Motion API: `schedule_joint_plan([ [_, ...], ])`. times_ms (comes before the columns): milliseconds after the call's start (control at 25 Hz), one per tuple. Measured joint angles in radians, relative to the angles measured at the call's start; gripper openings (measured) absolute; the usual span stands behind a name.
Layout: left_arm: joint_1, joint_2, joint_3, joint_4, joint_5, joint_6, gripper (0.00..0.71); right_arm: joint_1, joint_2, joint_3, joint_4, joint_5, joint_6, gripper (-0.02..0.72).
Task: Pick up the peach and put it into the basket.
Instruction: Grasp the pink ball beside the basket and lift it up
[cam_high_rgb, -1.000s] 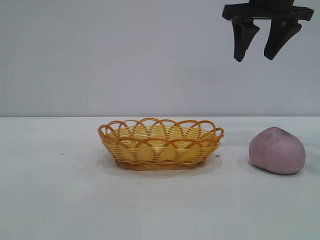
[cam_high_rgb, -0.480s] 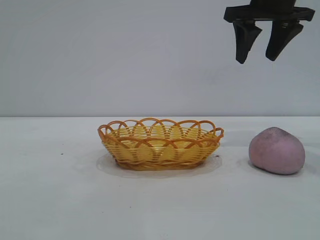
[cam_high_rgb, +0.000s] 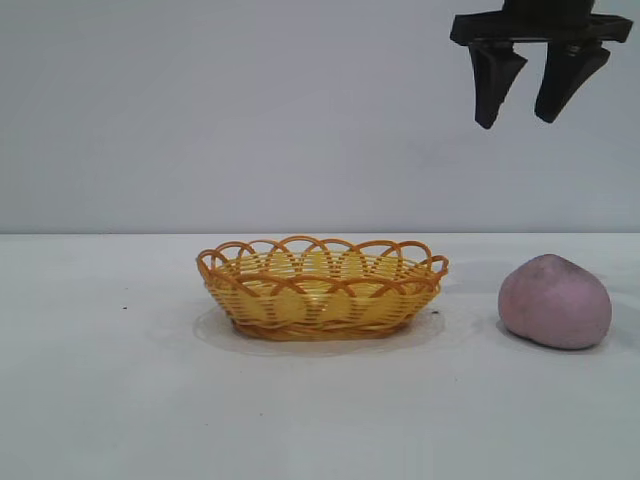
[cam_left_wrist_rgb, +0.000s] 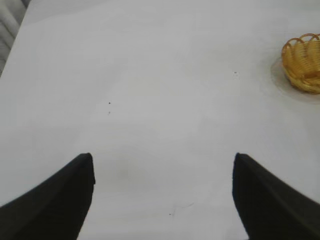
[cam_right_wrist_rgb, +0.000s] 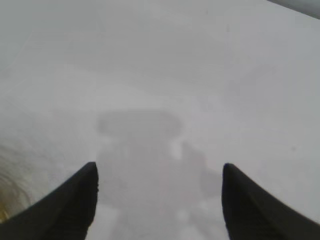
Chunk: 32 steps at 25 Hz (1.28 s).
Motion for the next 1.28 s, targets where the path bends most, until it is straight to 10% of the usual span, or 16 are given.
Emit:
schedule_joint_plan([
  [360, 0.035, 0.000, 0.000, 0.000, 0.000, 0.000, 0.507, 0.000, 0.000, 0.000, 0.000, 0.039, 0.000, 0.461],
  [960, 0.035, 0.000, 0.000, -0.003, 0.000, 0.000, 0.507, 0.000, 0.000, 0.029, 0.103, 0.326, 0.000, 0.461],
  [1280, 0.035, 0.000, 0.000, -0.003, 0.000, 0.000, 0.507, 0.079, 0.000, 0.260, 0.135, 0.286, 0.000, 0.461],
])
